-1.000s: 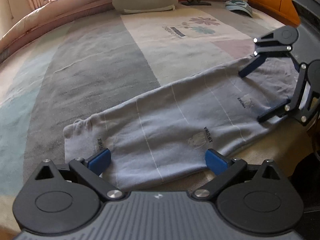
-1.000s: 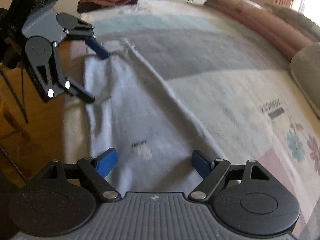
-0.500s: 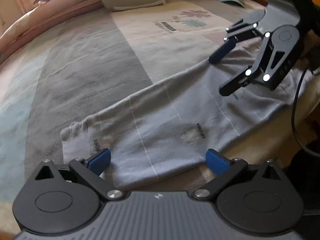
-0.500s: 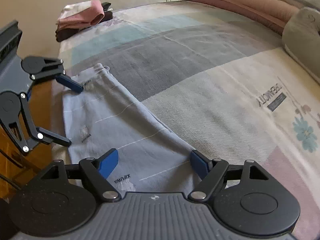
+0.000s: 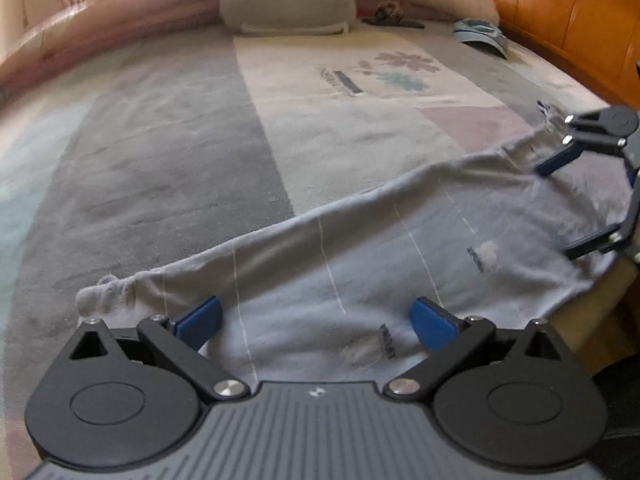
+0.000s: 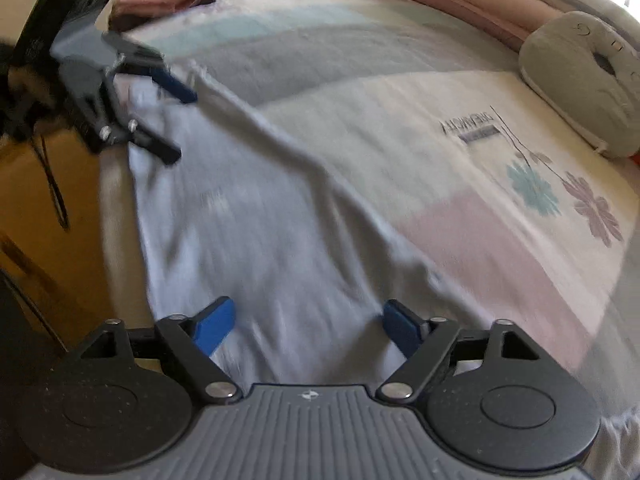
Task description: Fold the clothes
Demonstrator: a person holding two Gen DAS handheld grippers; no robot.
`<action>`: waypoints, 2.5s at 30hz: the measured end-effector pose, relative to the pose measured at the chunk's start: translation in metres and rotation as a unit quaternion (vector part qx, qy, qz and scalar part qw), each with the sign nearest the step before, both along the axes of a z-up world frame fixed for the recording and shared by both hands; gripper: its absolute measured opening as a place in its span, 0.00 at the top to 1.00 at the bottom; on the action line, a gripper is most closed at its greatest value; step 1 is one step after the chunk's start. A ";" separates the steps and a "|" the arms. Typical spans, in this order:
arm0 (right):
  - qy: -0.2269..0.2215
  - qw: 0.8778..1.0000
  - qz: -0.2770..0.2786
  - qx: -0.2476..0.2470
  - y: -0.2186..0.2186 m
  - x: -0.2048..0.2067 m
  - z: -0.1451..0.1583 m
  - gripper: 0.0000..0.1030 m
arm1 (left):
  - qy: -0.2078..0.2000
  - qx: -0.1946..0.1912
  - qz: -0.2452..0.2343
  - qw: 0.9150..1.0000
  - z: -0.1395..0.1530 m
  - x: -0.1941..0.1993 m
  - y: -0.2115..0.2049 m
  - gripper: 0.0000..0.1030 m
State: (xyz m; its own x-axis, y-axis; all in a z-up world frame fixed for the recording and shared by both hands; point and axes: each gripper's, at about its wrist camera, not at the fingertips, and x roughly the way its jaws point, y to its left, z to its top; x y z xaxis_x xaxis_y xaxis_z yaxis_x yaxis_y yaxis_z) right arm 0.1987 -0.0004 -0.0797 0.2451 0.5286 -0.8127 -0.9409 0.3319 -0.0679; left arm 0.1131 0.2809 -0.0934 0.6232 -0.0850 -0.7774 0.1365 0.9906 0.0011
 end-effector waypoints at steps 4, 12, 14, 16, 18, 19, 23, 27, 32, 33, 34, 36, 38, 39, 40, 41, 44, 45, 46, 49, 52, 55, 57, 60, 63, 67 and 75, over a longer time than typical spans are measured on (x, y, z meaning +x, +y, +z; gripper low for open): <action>0.002 0.999 -0.035 -0.018 -0.036 -0.006 0.002 0.03 | 0.013 -0.003 0.007 1.000 0.011 0.008 -0.006 0.02; 0.016 0.990 -0.135 0.037 -0.095 0.041 0.016 0.03 | -0.020 -0.021 -0.033 0.999 0.031 0.033 -0.064 0.02; 0.014 0.989 -0.142 0.027 -0.108 0.052 0.007 0.03 | -0.009 -0.028 -0.023 0.999 0.025 0.035 -0.073 0.02; 0.019 0.991 -0.131 0.023 -0.126 0.057 -0.001 0.02 | 0.010 -0.027 0.003 1.000 0.013 0.036 -0.076 0.02; 0.022 0.992 -0.121 0.021 -0.148 0.059 -0.006 0.00 | 0.020 -0.014 0.032 0.999 0.002 0.035 -0.076 0.01; 0.022 0.993 -0.117 0.020 -0.161 0.059 -0.007 0.00 | 0.019 -0.014 0.040 0.999 0.003 0.034 -0.076 0.01; 0.035 0.991 -0.129 -0.010 -0.204 0.062 -0.003 0.00 | 0.034 -0.014 0.092 0.995 0.018 0.043 -0.086 0.02; 0.034 0.992 -0.122 -0.001 -0.234 0.057 0.011 0.00 | 0.013 -0.030 0.064 0.997 0.039 0.058 -0.123 0.02; 0.040 0.989 -0.140 -0.014 -0.270 0.049 -0.010 0.00 | 0.001 -0.061 -0.008 0.998 0.048 0.087 -0.188 0.02; 0.046 0.987 -0.151 0.005 -0.281 0.046 -0.010 0.00 | 0.003 -0.064 -0.024 0.998 0.048 0.093 -0.201 0.02; 0.048 0.985 -0.163 0.011 -0.292 0.044 -0.012 0.00 | 0.005 -0.064 -0.038 0.997 0.047 0.099 -0.214 0.02; 0.045 0.982 -0.184 0.015 -0.308 0.040 -0.010 0.00 | 0.010 -0.063 -0.055 0.996 0.045 0.107 -0.231 0.02; 0.053 0.974 -0.217 0.025 -0.320 0.042 -0.004 0.00 | 0.014 -0.064 -0.069 0.995 0.043 0.115 -0.246 0.02; 0.044 0.971 -0.232 0.035 -0.324 0.044 -0.002 0.00 | 0.015 -0.066 -0.075 0.995 0.043 0.118 -0.252 0.02; 0.034 0.968 -0.246 0.044 -0.328 0.047 0.001 0.00 | 0.014 -0.065 -0.081 0.994 0.044 0.121 -0.258 0.02; 0.024 0.964 -0.260 0.054 -0.332 0.049 0.004 0.00 | 0.013 -0.065 -0.088 0.994 0.044 0.123 -0.264 0.02; -0.007 0.953 -0.295 0.059 -0.342 0.057 0.005 0.00 | 0.018 -0.066 -0.103 0.992 0.040 0.128 -0.277 0.02; -0.018 0.952 -0.302 0.043 -0.344 0.058 0.001 0.00 | 0.021 -0.062 -0.104 0.992 0.039 0.127 -0.280 0.02; -0.028 0.951 -0.308 0.027 -0.347 0.060 -0.004 0.00 | 0.024 -0.056 -0.103 0.993 0.037 0.126 -0.282 0.02; -0.016 0.943 -0.331 0.020 -0.368 0.060 -0.011 0.00 | 0.035 -0.045 -0.095 0.994 0.031 0.121 -0.281 0.02; -0.010 0.939 -0.343 0.021 -0.371 0.059 -0.001 0.01 | 0.033 -0.042 -0.091 0.994 0.034 0.118 -0.278 0.02; -0.028 0.936 -0.347 0.054 -0.357 0.066 0.010 0.01 | 0.024 -0.042 -0.099 0.994 0.040 0.120 -0.281 0.02; -0.034 0.934 -0.345 0.084 -0.347 0.077 0.014 0.00 | 0.016 -0.044 -0.105 0.993 0.044 0.122 -0.285 0.02; -0.035 0.928 -0.357 0.096 -0.337 0.101 0.005 0.00 | 0.009 -0.047 -0.109 0.993 0.047 0.122 -0.288 0.02; -0.024 0.921 -0.380 0.076 -0.342 0.117 -0.011 0.00 | 0.014 -0.046 -0.097 0.994 0.046 0.119 -0.285 0.02; -0.030 0.910 -0.410 0.047 -0.346 0.113 -0.006 0.02 | 0.010 -0.041 -0.089 0.995 0.048 0.111 -0.267 0.02; -0.031 0.903 -0.426 0.051 -0.293 0.051 0.021 0.00 | -0.016 -0.046 -0.137 0.989 0.049 0.107 -0.237 0.02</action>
State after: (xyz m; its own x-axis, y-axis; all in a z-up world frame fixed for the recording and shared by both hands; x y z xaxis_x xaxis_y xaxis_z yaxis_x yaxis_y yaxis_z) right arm 0.2501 -0.2937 -0.0585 0.6416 0.1983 -0.7410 -0.3359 0.9411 -0.0390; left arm 0.2201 0.0434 -0.0442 0.5919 -0.3226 -0.7386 0.4004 0.9130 -0.0779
